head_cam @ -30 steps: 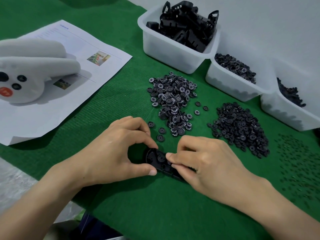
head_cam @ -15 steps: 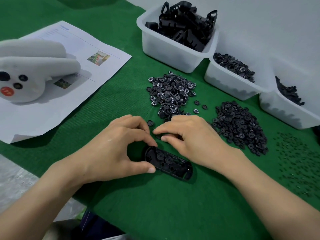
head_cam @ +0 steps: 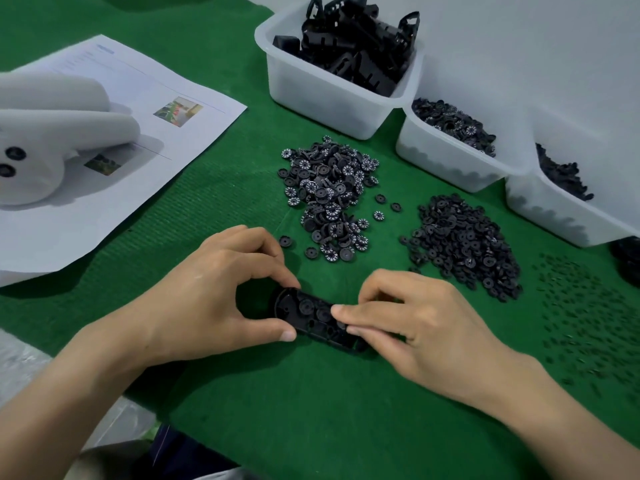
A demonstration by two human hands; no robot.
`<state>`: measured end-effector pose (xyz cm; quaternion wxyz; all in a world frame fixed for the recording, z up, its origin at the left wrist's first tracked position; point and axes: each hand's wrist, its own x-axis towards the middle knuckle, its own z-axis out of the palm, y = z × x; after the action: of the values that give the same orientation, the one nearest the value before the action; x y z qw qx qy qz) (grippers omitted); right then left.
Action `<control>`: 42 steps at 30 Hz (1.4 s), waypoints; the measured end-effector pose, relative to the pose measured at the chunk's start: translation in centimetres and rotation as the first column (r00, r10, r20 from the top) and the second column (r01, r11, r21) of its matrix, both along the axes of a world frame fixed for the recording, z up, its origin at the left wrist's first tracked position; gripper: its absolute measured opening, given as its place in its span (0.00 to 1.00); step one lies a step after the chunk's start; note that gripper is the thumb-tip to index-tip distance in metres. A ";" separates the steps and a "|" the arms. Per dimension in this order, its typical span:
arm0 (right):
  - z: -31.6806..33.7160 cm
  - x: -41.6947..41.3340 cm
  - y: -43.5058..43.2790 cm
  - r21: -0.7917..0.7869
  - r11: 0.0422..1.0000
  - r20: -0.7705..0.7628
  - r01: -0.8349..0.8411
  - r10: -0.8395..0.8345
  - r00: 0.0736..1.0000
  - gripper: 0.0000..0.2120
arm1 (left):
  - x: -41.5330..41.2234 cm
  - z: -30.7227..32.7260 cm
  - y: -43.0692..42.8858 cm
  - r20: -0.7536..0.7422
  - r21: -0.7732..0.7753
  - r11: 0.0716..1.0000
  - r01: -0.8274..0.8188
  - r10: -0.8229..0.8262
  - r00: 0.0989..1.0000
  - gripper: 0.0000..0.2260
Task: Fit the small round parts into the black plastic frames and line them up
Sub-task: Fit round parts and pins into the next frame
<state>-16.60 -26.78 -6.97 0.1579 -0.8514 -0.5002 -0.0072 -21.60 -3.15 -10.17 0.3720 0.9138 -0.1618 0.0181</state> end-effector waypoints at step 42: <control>-1.2 1.3 -6.3 0.132 0.792 -0.224 0.597 -0.562 0.796 0.03 | 0.9 1.3 -6.9 -0.026 0.172 0.985 0.004 0.001 1.000 0.24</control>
<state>-15.29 -33.05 -8.21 0.2738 -0.9413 -0.1953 -0.0309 -20.71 -10.08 -8.90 0.2940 0.9425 -0.1586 -0.0079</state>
